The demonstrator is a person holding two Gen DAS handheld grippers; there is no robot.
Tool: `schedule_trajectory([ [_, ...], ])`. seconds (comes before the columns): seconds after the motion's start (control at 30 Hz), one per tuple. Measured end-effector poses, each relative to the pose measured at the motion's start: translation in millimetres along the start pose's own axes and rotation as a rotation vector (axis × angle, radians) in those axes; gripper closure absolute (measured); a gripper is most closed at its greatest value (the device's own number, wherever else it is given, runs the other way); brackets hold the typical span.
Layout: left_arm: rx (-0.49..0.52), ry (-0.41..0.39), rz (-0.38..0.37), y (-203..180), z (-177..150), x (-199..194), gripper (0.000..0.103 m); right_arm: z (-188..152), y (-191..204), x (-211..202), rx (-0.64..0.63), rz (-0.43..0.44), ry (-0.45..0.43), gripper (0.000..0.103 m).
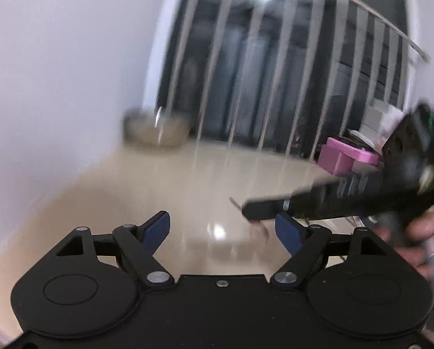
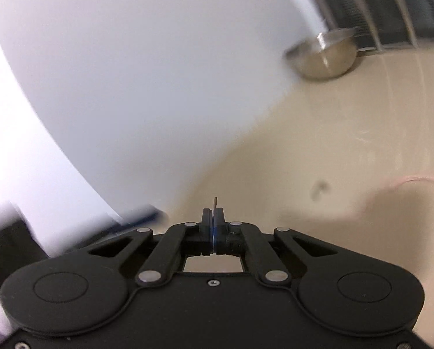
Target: Lace up shoes with both hands
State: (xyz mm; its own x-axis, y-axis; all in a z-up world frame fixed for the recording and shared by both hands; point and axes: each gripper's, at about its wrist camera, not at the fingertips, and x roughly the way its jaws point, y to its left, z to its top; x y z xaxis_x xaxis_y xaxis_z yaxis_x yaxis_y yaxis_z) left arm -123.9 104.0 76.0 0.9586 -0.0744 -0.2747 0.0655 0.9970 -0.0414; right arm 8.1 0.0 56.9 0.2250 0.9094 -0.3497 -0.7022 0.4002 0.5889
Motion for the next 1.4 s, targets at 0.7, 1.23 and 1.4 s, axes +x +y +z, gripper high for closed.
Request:
schedule_trajectory([
  [0.7,0.131,-0.024,-0.093,-79.8,33.8,-21.2,0.102,-35.1,28.0,-151.7,0.12,0.031,-0.364,0.074],
  [1.23,0.178,-0.032,-0.13,-102.2,32.6,-38.5,0.077,-46.0,29.0,-138.3,0.124,0.09,-0.398,0.103],
  [1.4,0.13,-0.052,-0.153,-92.5,35.8,-41.8,0.098,-45.5,30.9,-133.0,0.117,0.083,-0.396,0.103],
])
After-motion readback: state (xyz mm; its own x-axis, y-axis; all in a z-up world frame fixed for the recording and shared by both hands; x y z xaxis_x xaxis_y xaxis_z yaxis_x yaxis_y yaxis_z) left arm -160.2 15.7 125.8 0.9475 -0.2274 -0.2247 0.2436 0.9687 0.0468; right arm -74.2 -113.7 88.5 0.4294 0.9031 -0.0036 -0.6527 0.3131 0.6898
